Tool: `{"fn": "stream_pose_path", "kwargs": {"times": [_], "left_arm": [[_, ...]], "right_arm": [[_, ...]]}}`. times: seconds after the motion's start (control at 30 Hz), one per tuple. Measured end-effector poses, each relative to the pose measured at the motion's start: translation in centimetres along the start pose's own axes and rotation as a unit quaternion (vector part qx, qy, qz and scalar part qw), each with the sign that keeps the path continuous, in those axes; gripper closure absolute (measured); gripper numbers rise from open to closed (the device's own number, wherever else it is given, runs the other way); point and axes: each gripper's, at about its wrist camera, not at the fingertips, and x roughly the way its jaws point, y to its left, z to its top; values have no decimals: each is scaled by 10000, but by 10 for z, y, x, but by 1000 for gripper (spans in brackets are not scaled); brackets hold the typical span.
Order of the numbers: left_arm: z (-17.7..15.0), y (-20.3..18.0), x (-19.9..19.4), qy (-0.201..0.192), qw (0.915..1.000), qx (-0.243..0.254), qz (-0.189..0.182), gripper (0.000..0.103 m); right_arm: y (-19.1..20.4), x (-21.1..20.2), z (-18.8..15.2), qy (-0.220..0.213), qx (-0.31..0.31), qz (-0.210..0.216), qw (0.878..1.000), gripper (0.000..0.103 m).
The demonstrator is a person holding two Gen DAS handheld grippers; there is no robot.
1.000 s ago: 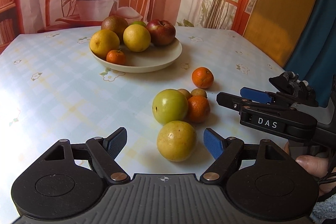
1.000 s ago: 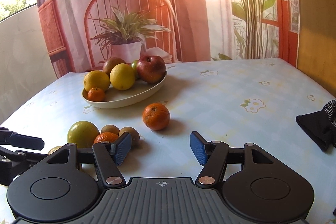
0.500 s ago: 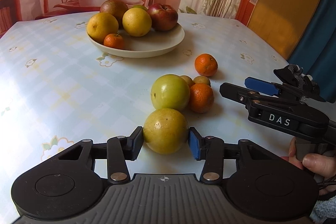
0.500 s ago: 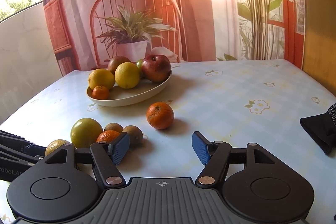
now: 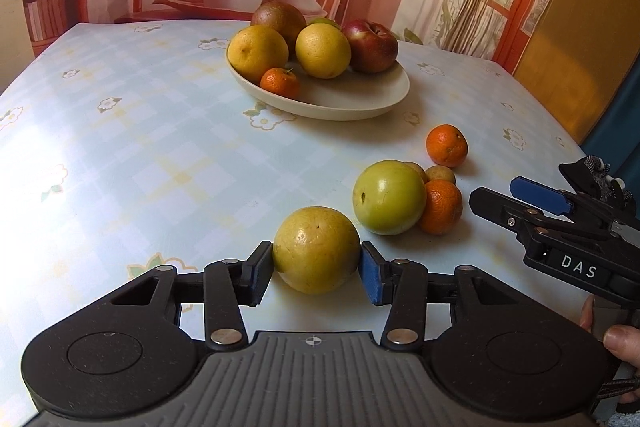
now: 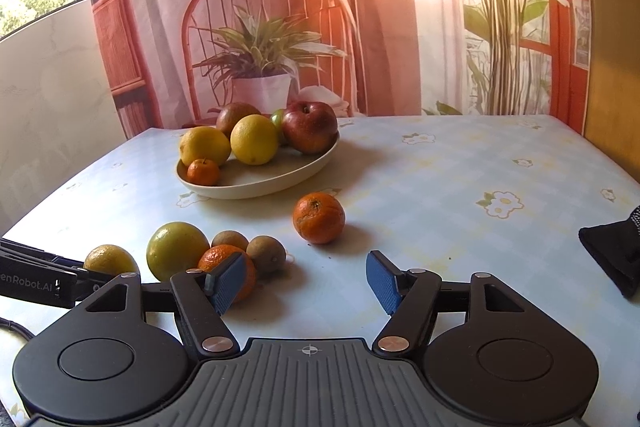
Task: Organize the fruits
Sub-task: 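Grasp the pale yellow grapefruit with the left gripper, then carry the grapefruit toward the plate with the left gripper while the right gripper grasps an orange tangerine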
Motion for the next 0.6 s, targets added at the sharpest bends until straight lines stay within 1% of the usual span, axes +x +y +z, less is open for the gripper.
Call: {"fn": "stream_pose_path", "kwargs": {"times": [0.17, 0.3, 0.37, 0.43, 0.5, 0.6], "left_arm": [[0, 10, -2, -63, 9997, -188, 162, 54], [-1, 17, -3, -119, 9990, -303, 294, 54], [0, 20, -4, -135, 9988, -348, 328, 54], [0, 23, -5, -154, 9986, -377, 348, 54], [-1, 25, -7, -179, 9983, -410, 372, 54], [-1, 27, -8, -205, 9981, -420, 400, 54]], "right_arm": [[8, 0, 4, -12, -123, 58, 9999, 40], [28, 2, 9, -30, -577, 197, 9981, 41], [41, 4, 9, -13, -876, 273, 9958, 45], [51, 7, 9, 2, -1153, 286, 9929, 52], [57, 8, 8, 34, -1329, 328, 9906, 53], [59, 11, 8, 98, -1395, 372, 9895, 53]]}}
